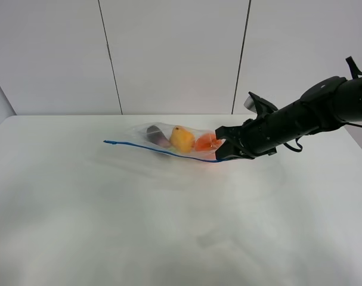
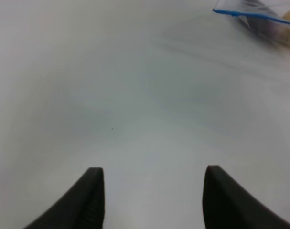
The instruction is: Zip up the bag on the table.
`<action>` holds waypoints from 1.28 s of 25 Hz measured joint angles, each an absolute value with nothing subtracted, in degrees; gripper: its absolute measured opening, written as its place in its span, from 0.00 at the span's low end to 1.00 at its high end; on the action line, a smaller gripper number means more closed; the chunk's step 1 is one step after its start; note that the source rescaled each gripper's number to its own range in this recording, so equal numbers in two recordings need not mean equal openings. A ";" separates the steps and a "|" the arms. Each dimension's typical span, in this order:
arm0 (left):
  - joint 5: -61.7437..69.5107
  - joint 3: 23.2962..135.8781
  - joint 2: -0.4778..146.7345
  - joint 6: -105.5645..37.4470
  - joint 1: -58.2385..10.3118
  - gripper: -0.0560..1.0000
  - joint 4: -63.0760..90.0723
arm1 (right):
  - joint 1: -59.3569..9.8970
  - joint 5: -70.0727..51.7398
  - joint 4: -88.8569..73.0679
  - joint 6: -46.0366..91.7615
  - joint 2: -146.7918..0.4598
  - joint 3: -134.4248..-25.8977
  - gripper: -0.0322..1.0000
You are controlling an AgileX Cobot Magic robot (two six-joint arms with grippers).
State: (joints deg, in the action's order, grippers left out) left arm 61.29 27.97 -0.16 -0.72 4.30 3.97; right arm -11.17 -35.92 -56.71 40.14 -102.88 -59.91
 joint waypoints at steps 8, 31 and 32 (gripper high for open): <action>61.29 27.97 -0.16 -0.72 4.30 0.68 3.97 | -11.17 -31.23 -56.65 40.14 -102.88 -59.91 0.81; 61.29 27.97 -0.16 -0.72 4.30 0.68 3.97 | -10.55 -12.67 -25.42 35.33 -102.88 -59.91 0.85; 61.29 27.97 -0.16 -0.72 4.30 0.68 3.97 | -10.24 -12.02 -23.67 34.70 -102.88 -59.91 0.85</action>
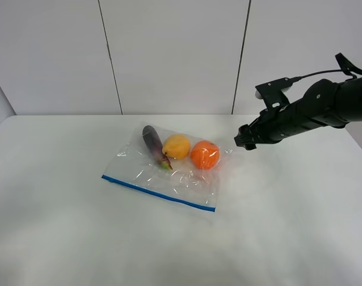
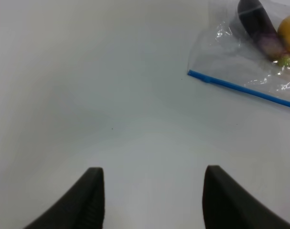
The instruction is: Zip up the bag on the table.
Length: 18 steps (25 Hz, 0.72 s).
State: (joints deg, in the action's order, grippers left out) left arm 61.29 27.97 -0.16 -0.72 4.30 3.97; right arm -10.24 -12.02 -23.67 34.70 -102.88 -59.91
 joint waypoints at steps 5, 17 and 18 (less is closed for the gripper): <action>61.29 27.97 -0.16 -0.72 4.30 0.68 3.97 | -7.24 -11.19 -19.95 33.84 -102.88 -59.91 0.85; 61.29 27.97 -0.16 -0.72 4.30 0.68 3.97 | -1.10 -26.57 -19.26 12.08 -102.88 -59.91 0.85; 61.29 27.97 -0.16 -0.72 4.30 0.68 3.97 | -0.46 -27.65 -18.94 12.08 -102.74 -59.91 0.85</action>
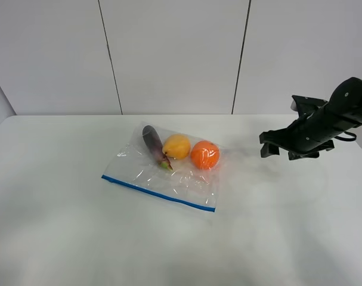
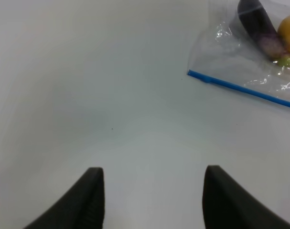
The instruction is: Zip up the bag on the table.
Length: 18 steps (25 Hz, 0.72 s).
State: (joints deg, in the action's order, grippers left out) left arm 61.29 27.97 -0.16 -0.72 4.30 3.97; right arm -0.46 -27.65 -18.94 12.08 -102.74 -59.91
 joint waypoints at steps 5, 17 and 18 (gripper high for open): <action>61.29 27.97 -0.16 -0.72 4.30 0.68 3.97 | 1.76 -31.22 -15.64 13.72 -98.96 -59.85 0.85; 61.29 27.97 -0.16 -0.72 4.30 0.68 3.97 | 1.97 -37.11 -14.84 17.29 -79.49 -59.81 0.85; 61.29 27.97 -0.16 -0.72 4.30 0.68 3.97 | 1.97 -37.55 -14.86 17.29 -77.56 -59.81 0.85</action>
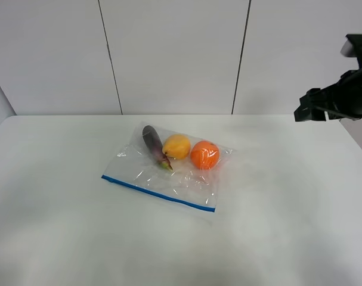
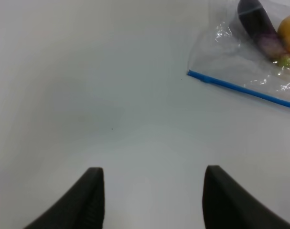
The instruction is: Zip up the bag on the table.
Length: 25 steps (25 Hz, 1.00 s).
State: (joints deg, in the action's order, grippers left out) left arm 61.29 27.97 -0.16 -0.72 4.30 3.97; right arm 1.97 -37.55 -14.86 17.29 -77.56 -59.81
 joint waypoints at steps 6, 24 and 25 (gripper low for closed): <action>61.22 27.97 -0.16 -0.72 4.30 0.68 3.97 | 1.97 -41.67 -14.99 17.29 -66.97 -59.81 0.85; 61.23 27.97 -0.16 -0.72 4.30 0.68 3.97 | 1.97 -54.51 -0.88 9.41 -40.55 -56.01 0.85; 61.23 27.97 -0.16 -0.72 4.30 0.68 3.97 | 1.97 -55.08 -0.73 9.04 -38.80 -55.47 0.85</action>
